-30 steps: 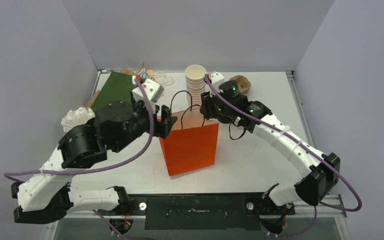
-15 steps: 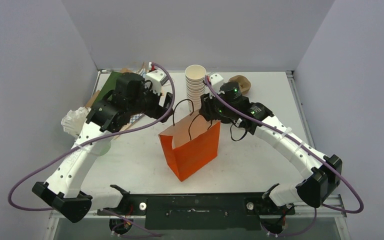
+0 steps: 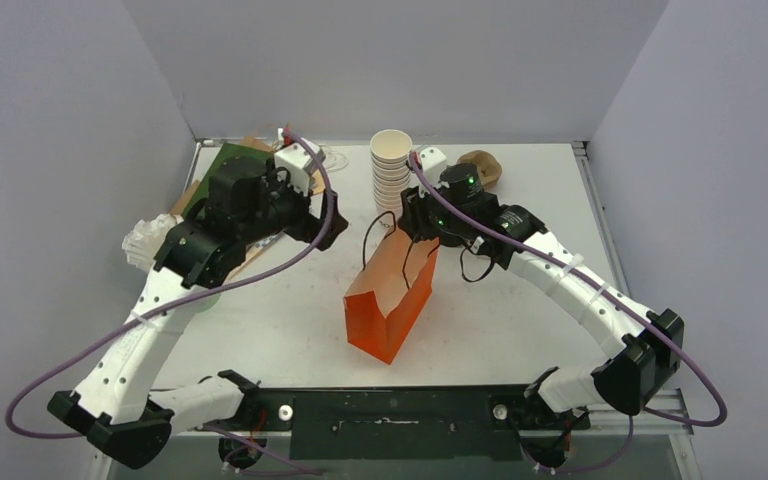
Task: Pack the takeout coffee
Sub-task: Open the takeout bag at the center of the board.
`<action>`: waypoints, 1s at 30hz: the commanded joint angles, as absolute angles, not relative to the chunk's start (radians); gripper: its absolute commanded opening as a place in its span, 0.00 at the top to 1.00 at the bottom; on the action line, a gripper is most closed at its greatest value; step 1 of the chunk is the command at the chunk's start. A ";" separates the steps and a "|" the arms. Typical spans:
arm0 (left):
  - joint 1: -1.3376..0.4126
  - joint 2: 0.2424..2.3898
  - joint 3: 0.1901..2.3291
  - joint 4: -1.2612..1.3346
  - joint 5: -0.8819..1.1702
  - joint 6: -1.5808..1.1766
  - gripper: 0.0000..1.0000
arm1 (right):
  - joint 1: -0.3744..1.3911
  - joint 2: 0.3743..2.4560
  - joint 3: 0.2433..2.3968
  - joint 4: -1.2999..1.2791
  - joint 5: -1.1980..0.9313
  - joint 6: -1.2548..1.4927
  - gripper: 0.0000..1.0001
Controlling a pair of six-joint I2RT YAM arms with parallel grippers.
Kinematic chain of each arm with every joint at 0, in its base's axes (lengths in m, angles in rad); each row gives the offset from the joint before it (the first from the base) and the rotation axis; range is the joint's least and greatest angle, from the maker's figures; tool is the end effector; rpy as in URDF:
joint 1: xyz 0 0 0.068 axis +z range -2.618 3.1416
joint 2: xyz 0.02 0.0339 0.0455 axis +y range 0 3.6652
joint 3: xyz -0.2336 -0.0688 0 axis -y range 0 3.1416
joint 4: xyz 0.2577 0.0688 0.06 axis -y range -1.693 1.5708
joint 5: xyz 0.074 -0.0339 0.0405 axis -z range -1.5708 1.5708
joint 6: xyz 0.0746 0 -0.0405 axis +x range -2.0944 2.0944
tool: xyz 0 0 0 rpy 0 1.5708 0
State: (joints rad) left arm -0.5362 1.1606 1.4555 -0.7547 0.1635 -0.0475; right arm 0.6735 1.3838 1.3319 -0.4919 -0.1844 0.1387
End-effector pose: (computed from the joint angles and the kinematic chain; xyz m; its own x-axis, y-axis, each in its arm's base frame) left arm 0.2416 -0.1577 0.3945 -0.4109 0.1897 -0.8917 0.6106 0.7836 -0.1147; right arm 0.2753 0.2372 0.3133 -0.5023 -0.2269 -0.8344 -0.6728 0.7087 0.2123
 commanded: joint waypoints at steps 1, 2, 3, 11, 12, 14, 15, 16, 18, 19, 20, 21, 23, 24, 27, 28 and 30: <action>-0.537 1.055 1.432 -0.649 0.177 -0.085 0.12 | 0.671 1.378 1.336 -0.456 -0.184 0.128 0.64; -0.537 1.036 1.428 -0.649 0.175 -0.095 0.11 | 0.669 1.381 1.335 -0.456 -0.182 0.127 0.64; -0.537 1.023 1.424 -0.646 0.179 -0.102 0.10 | 0.670 1.385 1.335 -0.457 -0.181 0.128 0.64; -0.547 1.041 1.383 -0.664 0.361 -0.126 0.07 | 0.670 1.388 1.332 -0.454 -0.180 0.127 0.64; -0.555 1.047 1.378 -0.669 0.365 -0.121 0.08 | 0.670 1.390 1.333 -0.455 -0.179 0.128 0.64; -0.584 1.058 1.370 -0.678 0.365 -0.117 0.07 | 0.670 1.395 1.337 -0.459 -0.178 0.128 0.64; -0.605 1.063 1.369 -0.681 0.359 -0.115 0.07 | 0.670 1.397 1.339 -0.461 -0.178 0.127 0.64; -0.636 1.069 1.368 -0.682 0.338 -0.117 0.07 | 0.670 1.397 1.339 -0.461 -0.178 0.127 0.64; -0.712 1.088 1.374 -0.686 0.257 -0.126 0.07 | 0.670 1.395 1.339 -0.458 -0.178 0.128 0.63; -0.754 1.094 1.379 -0.692 0.207 -0.127 0.07 | 0.670 1.395 1.339 -0.458 -0.178 0.127 0.63; -0.788 1.108 1.388 -0.703 0.160 -0.128 0.07 | 0.670 1.395 1.339 -0.457 -0.178 0.128 0.63; -0.820 1.123 1.396 -0.719 0.106 -0.132 0.07 | 0.670 1.396 1.339 -0.456 -0.178 0.129 0.63; -0.853 1.161 1.409 -0.744 0.029 -0.146 0.08 | 0.670 1.398 1.342 -0.458 -0.178 0.129 0.63; -0.859 1.177 1.415 -0.758 -0.003 -0.154 0.10 | 0.670 1.400 1.343 -0.458 -0.178 0.130 0.63; -0.862 1.219 1.428 -0.796 -0.100 -0.174 0.17 | 0.670 1.400 1.346 -0.462 -0.179 0.131 0.63; -0.862 1.230 1.431 -0.801 -0.118 -0.175 0.19 | 0.670 1.399 1.348 -0.462 -0.180 0.132 0.63; -0.862 1.250 1.433 -0.806 -0.140 -0.179 0.24 | 0.671 1.396 1.355 -0.471 -0.181 0.132 0.63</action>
